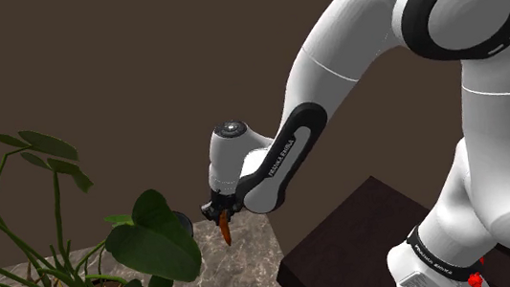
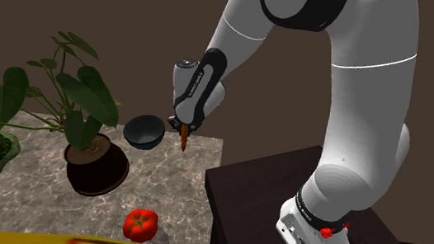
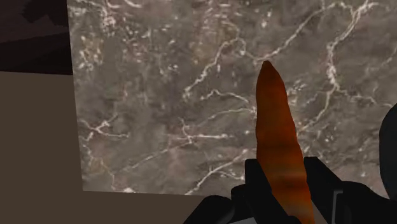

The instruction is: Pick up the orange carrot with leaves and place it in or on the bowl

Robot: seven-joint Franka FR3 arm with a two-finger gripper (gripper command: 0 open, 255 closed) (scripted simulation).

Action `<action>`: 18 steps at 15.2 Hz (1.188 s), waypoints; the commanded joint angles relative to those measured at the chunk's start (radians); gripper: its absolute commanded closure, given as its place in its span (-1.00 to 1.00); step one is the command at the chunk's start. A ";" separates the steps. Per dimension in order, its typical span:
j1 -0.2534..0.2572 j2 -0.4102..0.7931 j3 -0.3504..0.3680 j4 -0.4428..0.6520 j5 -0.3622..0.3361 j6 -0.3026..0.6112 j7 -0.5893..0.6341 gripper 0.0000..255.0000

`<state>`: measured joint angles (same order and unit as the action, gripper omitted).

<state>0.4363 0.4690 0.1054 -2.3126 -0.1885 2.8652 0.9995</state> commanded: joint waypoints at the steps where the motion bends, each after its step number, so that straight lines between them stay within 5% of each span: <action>1: -0.010 -0.029 0.011 -0.007 0.008 -0.023 -0.009 1.00; 14: -0.048 -0.190 0.061 -0.030 0.069 -0.160 -0.055 1.00; 18: 0.011 -0.093 0.060 0.129 0.042 -0.225 0.016 1.00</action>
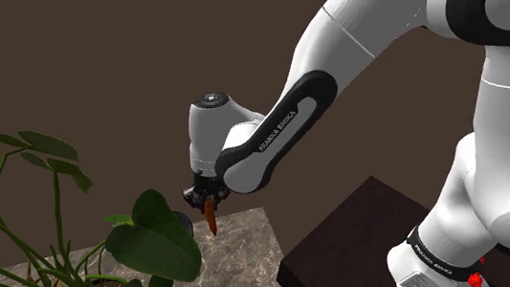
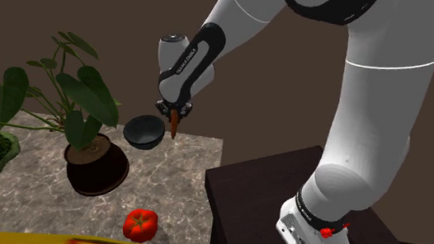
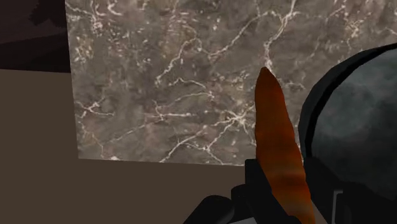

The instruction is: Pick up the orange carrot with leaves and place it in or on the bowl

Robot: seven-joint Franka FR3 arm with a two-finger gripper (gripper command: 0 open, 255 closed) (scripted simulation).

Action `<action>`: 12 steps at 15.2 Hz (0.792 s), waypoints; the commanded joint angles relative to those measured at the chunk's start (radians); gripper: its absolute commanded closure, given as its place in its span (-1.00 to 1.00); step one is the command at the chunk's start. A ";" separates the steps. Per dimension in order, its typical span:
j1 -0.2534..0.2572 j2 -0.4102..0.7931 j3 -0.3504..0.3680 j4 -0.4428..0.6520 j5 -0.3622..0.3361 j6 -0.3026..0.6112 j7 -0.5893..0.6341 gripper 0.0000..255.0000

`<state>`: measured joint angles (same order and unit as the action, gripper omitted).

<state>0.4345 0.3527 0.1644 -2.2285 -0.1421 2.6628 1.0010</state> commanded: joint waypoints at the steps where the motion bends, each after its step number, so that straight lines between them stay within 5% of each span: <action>1: 0.027 0.048 0.000 0.087 -0.009 -0.040 0.029 1.00; 9: 0.140 0.286 -0.005 0.498 -0.035 -0.219 0.120 1.00; 12: 0.143 0.314 -0.011 0.500 -0.040 -0.193 0.124 1.00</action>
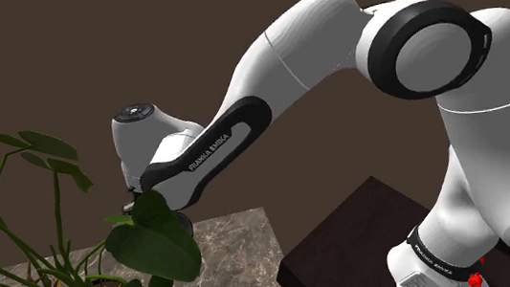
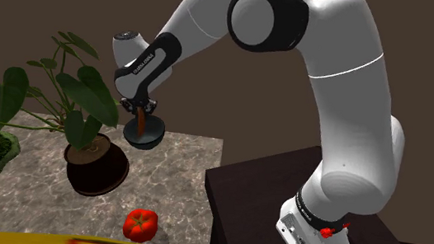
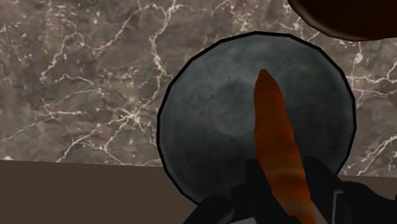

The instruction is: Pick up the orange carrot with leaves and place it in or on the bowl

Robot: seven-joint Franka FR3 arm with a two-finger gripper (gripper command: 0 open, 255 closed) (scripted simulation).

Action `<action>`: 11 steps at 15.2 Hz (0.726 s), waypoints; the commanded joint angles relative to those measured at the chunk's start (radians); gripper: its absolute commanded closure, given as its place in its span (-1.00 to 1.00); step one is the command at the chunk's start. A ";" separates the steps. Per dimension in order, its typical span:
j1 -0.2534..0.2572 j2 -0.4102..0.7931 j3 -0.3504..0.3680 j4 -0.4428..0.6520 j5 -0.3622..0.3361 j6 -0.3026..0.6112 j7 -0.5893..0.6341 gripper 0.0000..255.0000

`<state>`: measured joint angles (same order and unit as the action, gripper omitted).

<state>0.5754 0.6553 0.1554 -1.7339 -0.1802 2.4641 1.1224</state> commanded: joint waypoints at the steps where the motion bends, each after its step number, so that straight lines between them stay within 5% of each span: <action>1: 0.004 0.021 -0.004 0.007 -0.004 0.015 0.004 1.00; 11: 0.016 0.116 -0.021 0.029 -0.021 0.087 0.016 1.00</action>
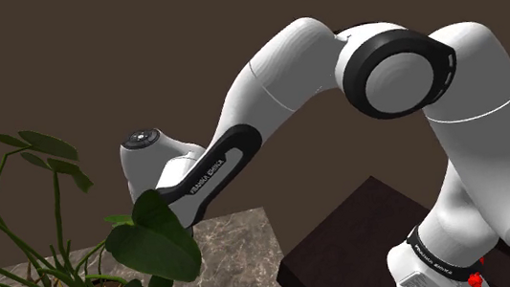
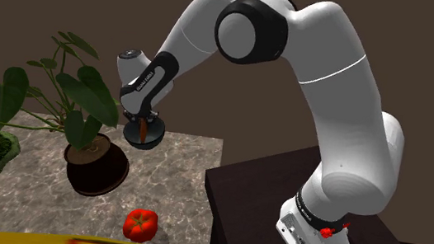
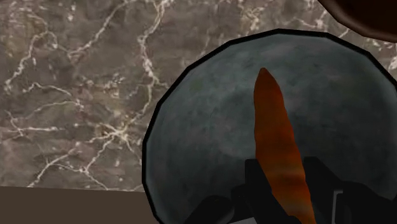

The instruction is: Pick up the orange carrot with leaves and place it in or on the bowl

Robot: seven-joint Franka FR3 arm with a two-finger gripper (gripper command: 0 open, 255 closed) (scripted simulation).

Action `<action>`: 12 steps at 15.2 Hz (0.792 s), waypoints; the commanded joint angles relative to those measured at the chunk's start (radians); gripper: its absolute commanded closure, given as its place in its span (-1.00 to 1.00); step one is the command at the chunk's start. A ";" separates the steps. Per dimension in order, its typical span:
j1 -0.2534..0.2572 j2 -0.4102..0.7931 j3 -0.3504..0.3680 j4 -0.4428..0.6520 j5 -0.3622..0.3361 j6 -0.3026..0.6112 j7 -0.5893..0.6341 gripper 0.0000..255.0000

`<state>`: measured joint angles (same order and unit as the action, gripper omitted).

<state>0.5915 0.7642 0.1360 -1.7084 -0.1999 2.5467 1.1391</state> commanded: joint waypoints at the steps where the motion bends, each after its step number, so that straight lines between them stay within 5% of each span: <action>1: 0.000 0.008 -0.001 0.004 -0.001 0.005 0.000 1.00; 7: 0.000 0.008 -0.001 0.004 -0.001 0.005 0.000 1.00; 8: 0.000 0.008 -0.001 0.004 -0.001 0.005 0.000 -1.00; 12: 0.000 0.008 -0.001 0.004 -0.001 0.005 0.000 -1.00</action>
<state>0.5914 0.7717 0.1348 -1.7046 -0.2009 2.5513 1.1387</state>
